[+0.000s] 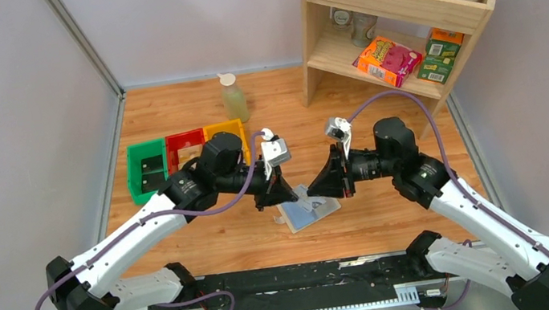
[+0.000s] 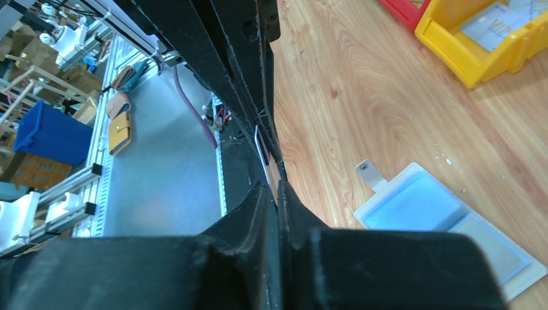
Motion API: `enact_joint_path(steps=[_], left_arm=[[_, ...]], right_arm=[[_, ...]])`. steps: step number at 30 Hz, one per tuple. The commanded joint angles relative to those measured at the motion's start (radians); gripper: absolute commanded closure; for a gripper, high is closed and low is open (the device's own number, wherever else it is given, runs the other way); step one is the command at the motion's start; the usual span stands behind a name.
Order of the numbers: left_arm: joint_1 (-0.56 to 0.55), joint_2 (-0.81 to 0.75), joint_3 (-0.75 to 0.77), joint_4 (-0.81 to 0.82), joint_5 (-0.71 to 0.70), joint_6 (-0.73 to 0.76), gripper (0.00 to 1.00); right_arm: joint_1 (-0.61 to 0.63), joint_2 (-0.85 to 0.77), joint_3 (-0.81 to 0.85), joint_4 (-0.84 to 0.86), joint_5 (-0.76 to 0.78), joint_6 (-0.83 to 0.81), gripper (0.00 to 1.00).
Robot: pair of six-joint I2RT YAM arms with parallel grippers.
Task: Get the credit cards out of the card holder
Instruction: Place the credit card in the storage box.
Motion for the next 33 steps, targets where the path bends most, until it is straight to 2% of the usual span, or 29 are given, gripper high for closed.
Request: enact_joint_path(steps=[1,3,5,6,8,11,12,16,20,26,33], left_arm=[[0.01,0.006,0.036,0.02,0.016,0.009,1.0],[0.029,-0.002,0.033,0.004,-0.054,-0.011,1.0],[0.061,-0.019,0.023,-0.011,-0.152,-0.04,1.0],[0.079,-0.035,0.013,-0.002,-0.223,-0.081,1.0],[0.147,-0.069,-0.04,0.03,-0.278,-0.153,1.0],[0.264,-0.103,-0.082,0.044,-0.372,-0.23,1.0],[0.283,-0.112,-0.097,0.047,-0.412,-0.256,1.0],[0.4,-0.1,-0.137,0.072,-0.518,-0.34,1.0],[0.53,-0.049,-0.171,0.122,-0.539,-0.426,1.0],[0.614,0.104,-0.166,0.207,-0.553,-0.488,1.0],[0.628,0.305,-0.102,0.274,-0.553,-0.508,0.98]], right_arm=[[0.01,0.012,0.093,-0.041,0.045,-0.041,0.73],[0.01,0.021,0.123,-0.099,0.129,-0.041,0.44],[0.01,0.032,0.151,-0.148,0.202,-0.038,0.24],[0.01,0.038,0.166,-0.171,0.234,-0.03,0.19],[0.009,0.049,0.182,-0.2,0.304,-0.007,0.12],[0.01,0.073,0.187,-0.246,0.419,0.026,0.07],[0.009,0.081,0.191,-0.262,0.458,0.034,0.0],[0.01,0.113,0.19,-0.303,0.596,0.078,0.0],[0.009,0.163,0.183,-0.337,0.748,0.106,0.0],[0.006,0.257,0.223,-0.375,0.808,0.128,0.0],[-0.003,0.315,0.194,-0.366,0.852,0.143,0.0]])
